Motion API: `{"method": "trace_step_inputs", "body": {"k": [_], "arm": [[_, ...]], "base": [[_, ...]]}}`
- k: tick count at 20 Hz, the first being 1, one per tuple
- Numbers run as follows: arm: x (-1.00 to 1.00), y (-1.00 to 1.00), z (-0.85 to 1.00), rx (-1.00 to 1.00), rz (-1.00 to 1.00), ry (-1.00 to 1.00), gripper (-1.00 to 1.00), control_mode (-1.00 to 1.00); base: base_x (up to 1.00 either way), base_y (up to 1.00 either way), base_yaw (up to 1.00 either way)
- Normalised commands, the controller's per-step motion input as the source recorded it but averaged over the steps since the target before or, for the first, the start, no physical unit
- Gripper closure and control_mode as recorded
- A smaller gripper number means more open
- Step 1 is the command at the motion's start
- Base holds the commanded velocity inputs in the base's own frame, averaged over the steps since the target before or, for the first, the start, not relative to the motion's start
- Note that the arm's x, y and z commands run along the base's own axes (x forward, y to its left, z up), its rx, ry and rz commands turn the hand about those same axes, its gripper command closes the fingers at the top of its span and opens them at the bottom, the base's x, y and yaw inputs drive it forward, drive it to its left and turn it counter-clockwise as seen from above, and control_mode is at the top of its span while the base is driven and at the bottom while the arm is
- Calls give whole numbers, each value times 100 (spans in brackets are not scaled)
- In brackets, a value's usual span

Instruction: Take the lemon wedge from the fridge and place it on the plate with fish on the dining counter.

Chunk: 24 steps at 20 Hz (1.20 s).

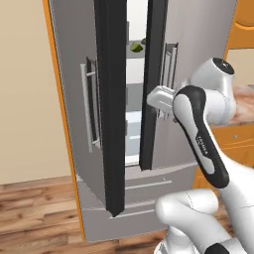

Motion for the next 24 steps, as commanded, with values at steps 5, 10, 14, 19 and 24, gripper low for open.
{"method": "trace_step_inputs", "body": {"k": [5, 10, 14, 19, 24], "arm": [[80, -25, 3, 34, 10, 2, -100, -100], [95, -51, 6, 29, 17, 9, -100, -100], [82, 13, 0, 14, 11, 2, -100, -100], [60, 68, 5, 6, 8, 3, -100, -100], [41, 74, 0, 2, 9, 3, -100, -100]], "base": [[0, 0, 0], [0, 0, 0], [0, 0, 0], [0, 0, 0], [0, 0, 0]]}}
